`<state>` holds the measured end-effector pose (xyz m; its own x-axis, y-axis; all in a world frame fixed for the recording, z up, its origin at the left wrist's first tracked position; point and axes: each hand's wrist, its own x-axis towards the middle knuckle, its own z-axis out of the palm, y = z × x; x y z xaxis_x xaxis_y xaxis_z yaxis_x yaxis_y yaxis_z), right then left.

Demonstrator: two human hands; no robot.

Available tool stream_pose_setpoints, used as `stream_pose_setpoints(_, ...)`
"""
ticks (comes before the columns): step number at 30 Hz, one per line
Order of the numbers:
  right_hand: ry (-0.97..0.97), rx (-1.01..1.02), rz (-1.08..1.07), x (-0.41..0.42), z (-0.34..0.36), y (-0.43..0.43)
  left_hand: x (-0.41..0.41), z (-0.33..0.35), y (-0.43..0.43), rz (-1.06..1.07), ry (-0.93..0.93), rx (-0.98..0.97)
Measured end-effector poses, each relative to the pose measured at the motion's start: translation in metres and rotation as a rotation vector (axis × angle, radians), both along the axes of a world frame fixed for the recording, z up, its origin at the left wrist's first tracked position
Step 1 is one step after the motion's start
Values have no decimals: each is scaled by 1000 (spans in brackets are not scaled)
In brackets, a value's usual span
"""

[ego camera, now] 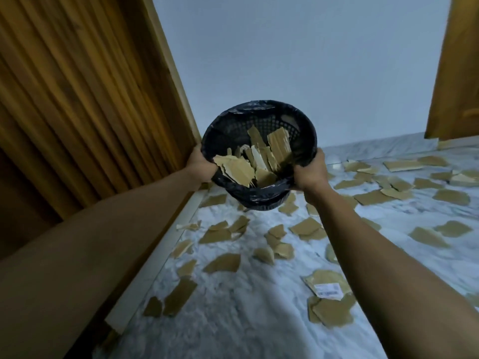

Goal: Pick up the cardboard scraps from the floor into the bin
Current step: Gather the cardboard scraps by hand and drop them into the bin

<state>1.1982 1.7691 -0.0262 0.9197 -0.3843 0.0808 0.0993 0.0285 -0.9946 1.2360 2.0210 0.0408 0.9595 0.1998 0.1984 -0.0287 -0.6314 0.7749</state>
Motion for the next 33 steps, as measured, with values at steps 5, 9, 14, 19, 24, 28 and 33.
stream_pose_setpoints(5,-4,13,-121,25,-27,-5,25,-21,-12,-142,82,-52)
stream_pose_setpoints(9,-3,-5,-61,41,-38,33,41,-35,29,-168,206,-68)
stream_pose_setpoints(14,98,-52,-72,75,-41,72,86,-53,82,-255,276,-102)
stream_pose_setpoints(19,171,-35,-172,106,-55,103,142,-97,112,-244,195,-257)
stream_pose_setpoints(24,333,-115,-278,142,-56,130,175,-153,126,-149,211,-513)
stream_pose_setpoints(28,340,-151,-226,176,-81,137,206,-203,129,-164,271,-589)
stream_pose_setpoints(33,384,-128,-235,192,-124,134,217,-216,139,-239,365,-612)
